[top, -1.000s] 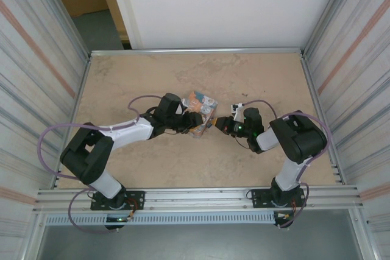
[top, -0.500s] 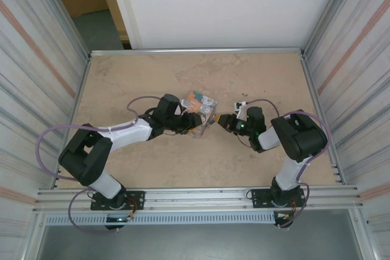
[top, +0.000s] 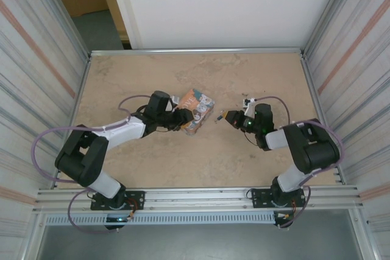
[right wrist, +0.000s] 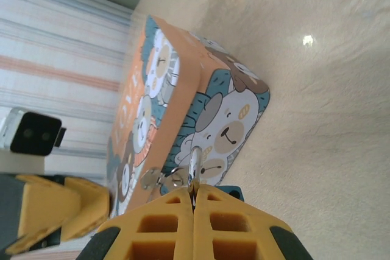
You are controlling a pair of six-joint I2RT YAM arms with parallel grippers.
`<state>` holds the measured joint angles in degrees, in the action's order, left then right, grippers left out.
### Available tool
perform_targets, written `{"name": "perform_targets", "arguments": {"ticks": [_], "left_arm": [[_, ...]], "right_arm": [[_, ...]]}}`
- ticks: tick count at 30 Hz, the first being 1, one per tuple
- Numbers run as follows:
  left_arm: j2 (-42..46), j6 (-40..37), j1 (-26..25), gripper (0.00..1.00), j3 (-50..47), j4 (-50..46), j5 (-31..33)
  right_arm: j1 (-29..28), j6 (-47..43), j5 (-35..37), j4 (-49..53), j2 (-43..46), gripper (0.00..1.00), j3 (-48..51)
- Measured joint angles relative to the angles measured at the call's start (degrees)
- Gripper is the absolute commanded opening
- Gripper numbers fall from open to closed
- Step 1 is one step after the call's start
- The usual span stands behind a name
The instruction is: Unlock the padlock with the key
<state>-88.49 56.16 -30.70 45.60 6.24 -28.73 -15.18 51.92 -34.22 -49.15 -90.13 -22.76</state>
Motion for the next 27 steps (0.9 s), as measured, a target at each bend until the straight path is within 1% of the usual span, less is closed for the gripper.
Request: {"name": "perform_targets", "arguments": {"ticks": [5,12,18,22,27], "left_arm": [[-0.11,-1.16,3.26,0.36,0.15,-0.13,-0.44],[-1.75,-2.47,5.03,0.37,1.95,-0.48,-1.53],[-1.09,-3.17,5.38,0.37,1.86,-1.31,-0.68],[3.13,-3.98,5.7,0.4,0.7,-4.02,2.32],[12.85,-6.1,5.75,0.41,0.44,-7.52,6.62]], "right_arm": [[0.59,-6.01,0.76,12.33,10.99,0.0,-0.15],[0.59,-14.8,1.01,32.7,25.29,0.0,-3.61],[0.55,-20.15,-0.15,47.95,32.5,0.0,-7.69],[0.22,-22.29,-0.48,56.83,36.35,0.0,-9.99],[-1.97,-24.15,-0.44,65.75,38.18,0.0,-13.51]]}}
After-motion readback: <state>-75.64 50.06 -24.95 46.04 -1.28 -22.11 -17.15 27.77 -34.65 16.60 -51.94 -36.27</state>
